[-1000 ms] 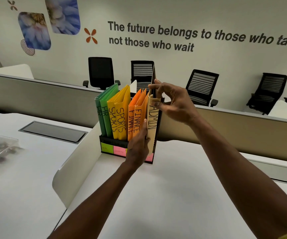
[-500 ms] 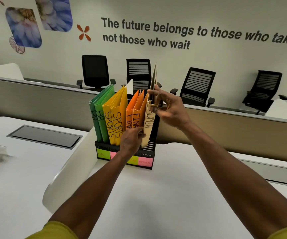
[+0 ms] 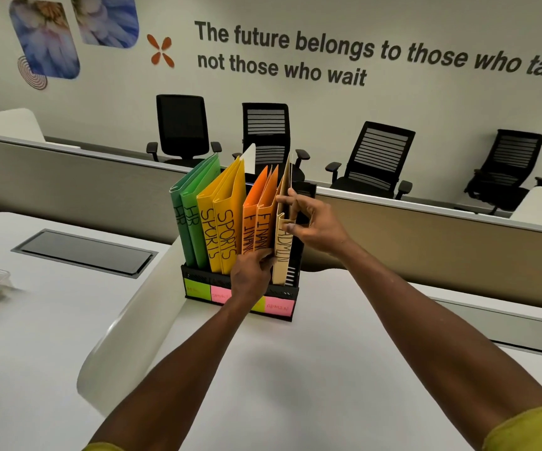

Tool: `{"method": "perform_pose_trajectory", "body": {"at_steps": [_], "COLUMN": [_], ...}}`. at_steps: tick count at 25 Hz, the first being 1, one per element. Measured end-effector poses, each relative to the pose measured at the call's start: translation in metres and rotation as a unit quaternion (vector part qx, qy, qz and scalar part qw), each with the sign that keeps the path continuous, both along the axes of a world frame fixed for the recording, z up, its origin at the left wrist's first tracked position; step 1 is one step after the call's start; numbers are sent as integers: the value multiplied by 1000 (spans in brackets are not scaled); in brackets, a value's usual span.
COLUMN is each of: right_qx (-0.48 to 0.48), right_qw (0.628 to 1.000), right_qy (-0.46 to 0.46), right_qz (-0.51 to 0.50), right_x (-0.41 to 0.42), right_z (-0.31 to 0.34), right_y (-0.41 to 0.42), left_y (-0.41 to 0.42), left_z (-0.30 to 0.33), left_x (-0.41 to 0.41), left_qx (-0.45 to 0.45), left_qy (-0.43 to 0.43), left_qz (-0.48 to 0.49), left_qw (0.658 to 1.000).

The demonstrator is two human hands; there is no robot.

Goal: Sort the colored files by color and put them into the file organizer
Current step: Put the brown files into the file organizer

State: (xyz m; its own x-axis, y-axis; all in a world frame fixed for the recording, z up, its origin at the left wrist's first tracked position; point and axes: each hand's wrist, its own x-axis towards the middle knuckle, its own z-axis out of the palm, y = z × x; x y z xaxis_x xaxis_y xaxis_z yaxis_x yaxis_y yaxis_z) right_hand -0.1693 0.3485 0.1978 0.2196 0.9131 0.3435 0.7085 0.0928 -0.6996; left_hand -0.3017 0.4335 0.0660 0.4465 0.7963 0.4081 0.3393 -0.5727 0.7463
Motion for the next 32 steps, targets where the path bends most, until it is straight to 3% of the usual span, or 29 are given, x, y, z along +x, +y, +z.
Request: {"method": "perform_pose_trajectory", "body": {"at_steps": [3, 7, 13, 19, 24, 32], "right_qx": [-24, -29, -43, -50, -100, -115], "right_qw": [997, 989, 995, 994, 962, 960], "right_qy": [-45, -76, -2, -30, 237, 249], "right_qz": [-54, -125, -94, -91, -95, -62], "right_x": [1, -2, -9, -11, -14, -16], "right_z": [-13, -38, -51, -61, -62, -62], "right_y": [11, 16, 17, 16, 23, 30], "left_y": [2, 5, 2, -10, -16, -19], "left_z": [4, 1, -1, 0, 3, 0], "left_x": [0, -4, 1, 5, 9, -1], "left_qx": [-83, -118, -137, -107, -115, -123], "left_qy": [-61, -88, -97, -120, -123, -128], "left_qz": [9, -12, -18, -41, -58, -48], "left_qw": [995, 989, 986, 986, 984, 983]}}
